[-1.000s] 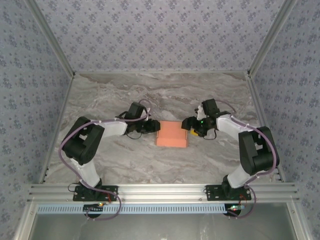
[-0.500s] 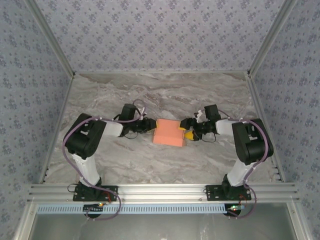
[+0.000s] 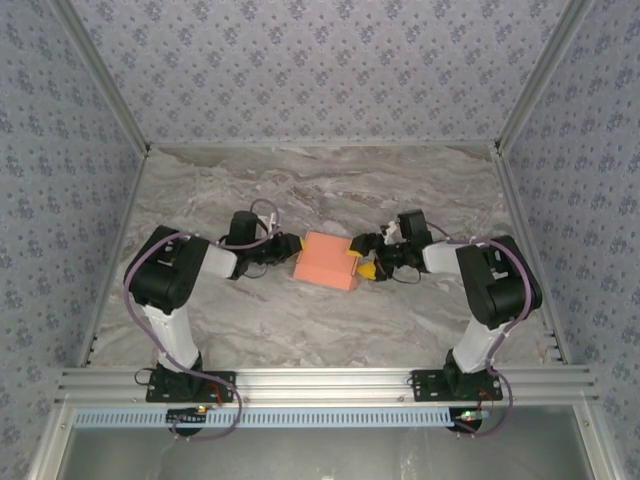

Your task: Fold the paper box

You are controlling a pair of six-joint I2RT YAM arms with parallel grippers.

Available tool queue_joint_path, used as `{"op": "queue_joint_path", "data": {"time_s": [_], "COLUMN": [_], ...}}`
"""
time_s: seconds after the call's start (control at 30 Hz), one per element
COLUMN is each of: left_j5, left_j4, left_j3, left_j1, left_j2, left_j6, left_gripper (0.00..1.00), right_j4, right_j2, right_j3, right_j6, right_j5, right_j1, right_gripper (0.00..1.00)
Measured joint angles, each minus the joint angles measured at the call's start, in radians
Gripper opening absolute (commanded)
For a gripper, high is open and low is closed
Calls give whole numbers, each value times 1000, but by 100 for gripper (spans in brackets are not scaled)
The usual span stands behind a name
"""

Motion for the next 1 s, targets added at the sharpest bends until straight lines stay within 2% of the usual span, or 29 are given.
{"op": "queue_joint_path", "data": {"time_s": [0.37, 0.5, 0.6, 0.67, 0.8, 0.87, 1.0], "left_j5": [33, 33, 29, 18, -8, -26, -87], "left_j4": [54, 54, 53, 47, -21, -92, -209], "left_j3": [-11, -11, -12, -19, -43, -58, -75], "left_j1": [14, 16, 23, 32, 29, 25, 23], "left_j2": [19, 19, 18, 8, -63, -122, -291], "left_j6": [-18, -17, -18, -21, -14, 4, 72], "left_gripper": [22, 26, 32, 38, 58, 71, 83], "right_j4": [-13, 60, 106, 138, 147, 124, 48], "right_j2": [-27, -5, 16, 16, 2, -31, -114], "right_j3": [-11, -10, -8, -7, -7, -7, -7], "right_j6": [32, 79, 126, 158, 193, 205, 216], "right_j5": [69, 69, 66, 64, 61, 61, 52], "right_j1": [34, 67, 87, 90, 91, 85, 67], "right_gripper": [72, 61, 44, 39, 32, 32, 32]}}
